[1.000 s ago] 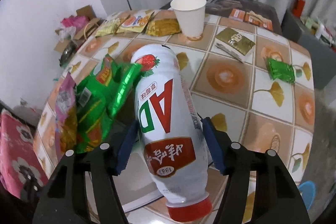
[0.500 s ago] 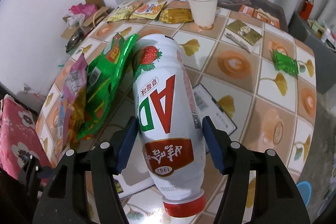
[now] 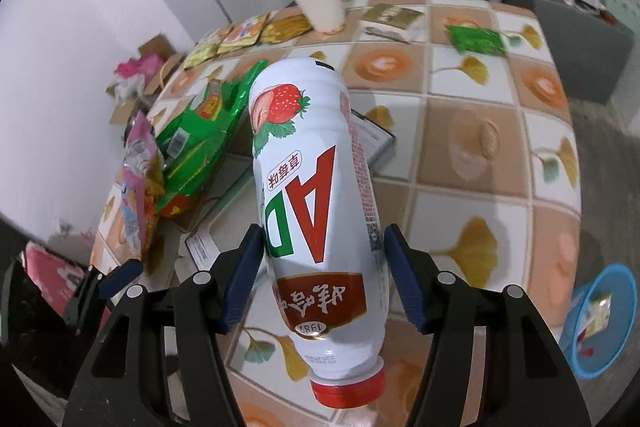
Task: Collect trash
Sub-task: 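Lift the AD bottle with the right tool while the left tool reaches the white CABLE box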
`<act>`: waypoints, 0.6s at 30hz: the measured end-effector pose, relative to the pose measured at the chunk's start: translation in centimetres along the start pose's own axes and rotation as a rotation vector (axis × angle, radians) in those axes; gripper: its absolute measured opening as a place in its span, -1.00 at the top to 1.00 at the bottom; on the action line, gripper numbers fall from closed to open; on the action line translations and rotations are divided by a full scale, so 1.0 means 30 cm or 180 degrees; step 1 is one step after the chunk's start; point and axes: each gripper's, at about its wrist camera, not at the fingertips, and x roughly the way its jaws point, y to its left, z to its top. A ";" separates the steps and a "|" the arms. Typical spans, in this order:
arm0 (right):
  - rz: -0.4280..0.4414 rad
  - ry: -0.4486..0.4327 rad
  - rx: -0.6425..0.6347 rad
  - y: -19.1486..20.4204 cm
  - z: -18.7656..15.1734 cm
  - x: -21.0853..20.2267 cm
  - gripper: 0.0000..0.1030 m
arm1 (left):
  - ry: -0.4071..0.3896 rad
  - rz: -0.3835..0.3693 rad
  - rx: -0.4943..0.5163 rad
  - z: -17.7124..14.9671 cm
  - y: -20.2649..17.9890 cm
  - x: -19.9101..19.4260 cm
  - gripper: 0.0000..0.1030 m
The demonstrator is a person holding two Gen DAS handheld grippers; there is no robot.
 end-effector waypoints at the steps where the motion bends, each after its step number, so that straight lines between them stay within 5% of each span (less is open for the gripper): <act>1: 0.0027 -0.0047 0.0086 -0.015 -0.012 -0.016 -0.12 | -0.0002 0.0003 0.0028 -0.004 -0.004 0.000 -0.78; 13: 0.0267 -0.0344 0.0752 -0.161 -0.162 -0.105 -0.13 | 0.0266 0.0025 -0.0097 0.002 -0.009 0.103 -0.78; 18: 0.0254 -0.0451 0.0830 -0.195 -0.182 -0.139 -0.13 | 0.0399 -0.0473 -0.0180 0.006 -0.043 0.148 -0.78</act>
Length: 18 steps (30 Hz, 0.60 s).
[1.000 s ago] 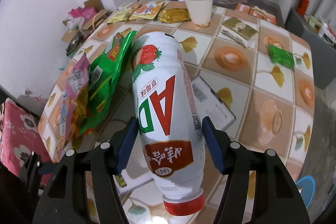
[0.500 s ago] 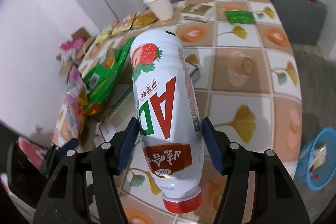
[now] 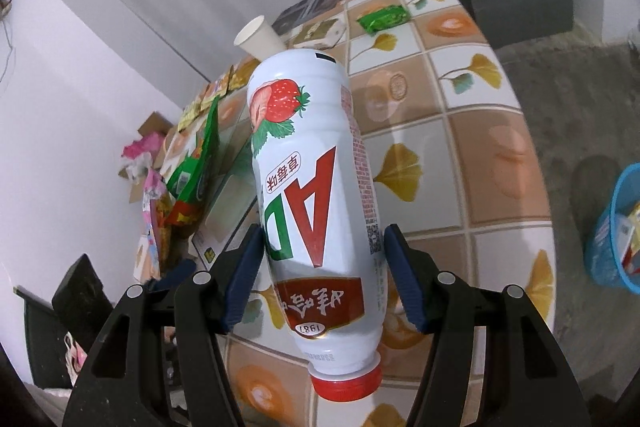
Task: Collect trash
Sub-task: 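Lift the AD bottle with the right tool while the left tool reaches the white CABLE box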
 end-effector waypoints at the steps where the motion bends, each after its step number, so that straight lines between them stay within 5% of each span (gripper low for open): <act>1: -0.0010 -0.0030 0.0012 -0.007 0.001 -0.011 -0.13 | 0.0009 -0.0086 0.0053 -0.001 -0.015 0.002 -0.78; 5: -0.0003 -0.0097 0.0095 -0.049 -0.010 -0.044 -0.13 | -0.0089 -0.0378 0.0430 -0.011 -0.098 -0.031 -0.78; 8: 0.0038 -0.0103 0.0157 -0.071 -0.021 -0.050 -0.13 | -0.0293 -0.0110 0.0589 0.010 -0.099 -0.058 -0.78; 12: 0.0106 -0.0085 0.0187 -0.088 -0.033 -0.047 -0.13 | -0.0281 0.0258 0.0352 0.084 -0.008 -0.023 -0.78; 18: 0.0243 -0.0091 0.0236 -0.110 -0.037 -0.037 -0.13 | 0.0038 0.0351 -0.0037 0.161 0.093 0.064 -0.78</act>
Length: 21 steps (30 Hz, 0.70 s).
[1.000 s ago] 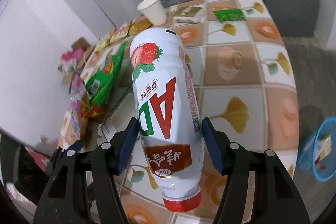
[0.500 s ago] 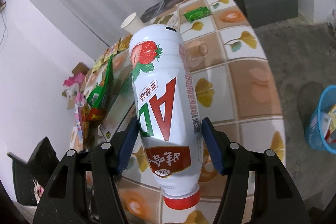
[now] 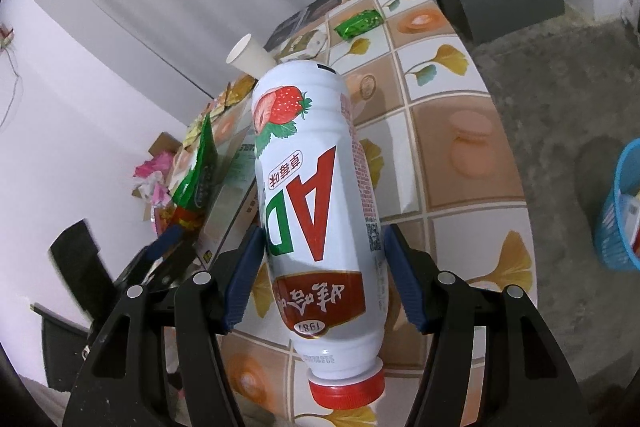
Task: Collect trash
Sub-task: 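Lift the AD bottle with the right tool while the left tool reaches the white CABLE box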
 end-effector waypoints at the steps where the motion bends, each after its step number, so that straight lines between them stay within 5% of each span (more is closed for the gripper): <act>1: 0.0020 -0.0004 0.0015 -0.005 0.000 -0.001 -0.13 | 0.0088 0.0017 -0.0033 0.005 0.011 0.026 -0.78; 4: 0.0054 -0.0015 0.0051 -0.019 -0.002 -0.008 -0.13 | 0.0217 0.0057 -0.0135 0.002 0.016 0.051 -0.78; 8: 0.0089 -0.0025 0.0093 -0.039 -0.007 -0.022 -0.12 | 0.0341 -0.0301 -0.0076 -0.014 -0.034 0.048 -0.78; 17: 0.0059 -0.0058 0.0205 -0.070 -0.024 -0.040 -0.12 | 0.0498 0.0099 0.0019 0.005 -0.104 0.103 -0.78; 21: 0.0015 -0.0087 0.0260 -0.068 -0.037 -0.053 -0.12 | 0.0496 0.0156 -0.0039 0.006 -0.102 0.107 -0.62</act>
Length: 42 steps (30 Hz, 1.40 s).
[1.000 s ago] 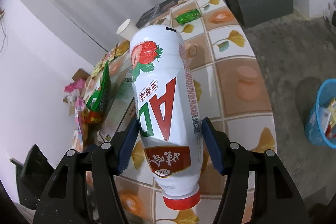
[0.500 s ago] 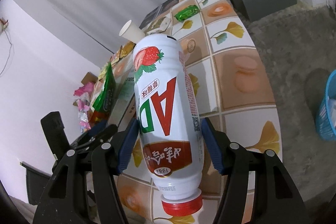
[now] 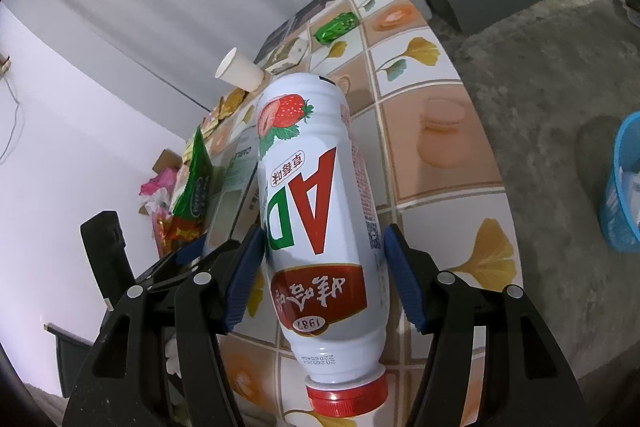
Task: Collect trash
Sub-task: 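Lift the AD bottle with the right tool while the left tool reaches the white CABLE box, then grasp the white CABLE box with the left tool while the right tool holds the AD bottle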
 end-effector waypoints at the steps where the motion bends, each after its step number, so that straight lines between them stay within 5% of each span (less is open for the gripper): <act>1: -0.0008 -0.0001 0.0013 0.002 0.000 0.002 -0.12 | 0.0000 -0.0009 -0.0016 -0.002 0.001 -0.004 -0.61; 12: -0.0138 0.0006 0.0133 0.022 -0.075 -0.035 -0.12 | 0.0418 -0.0197 -0.0067 -0.175 -0.037 -0.155 -0.66; 22: -0.0332 -0.0012 0.0059 0.050 -0.078 -0.030 -0.18 | 0.0267 -0.0289 -0.0203 -0.110 -0.026 -0.167 -0.77; 42: -0.0525 0.0185 -0.0268 0.102 -0.060 0.029 -0.28 | 0.0477 0.0040 -0.0019 -0.064 -0.047 -0.037 -0.77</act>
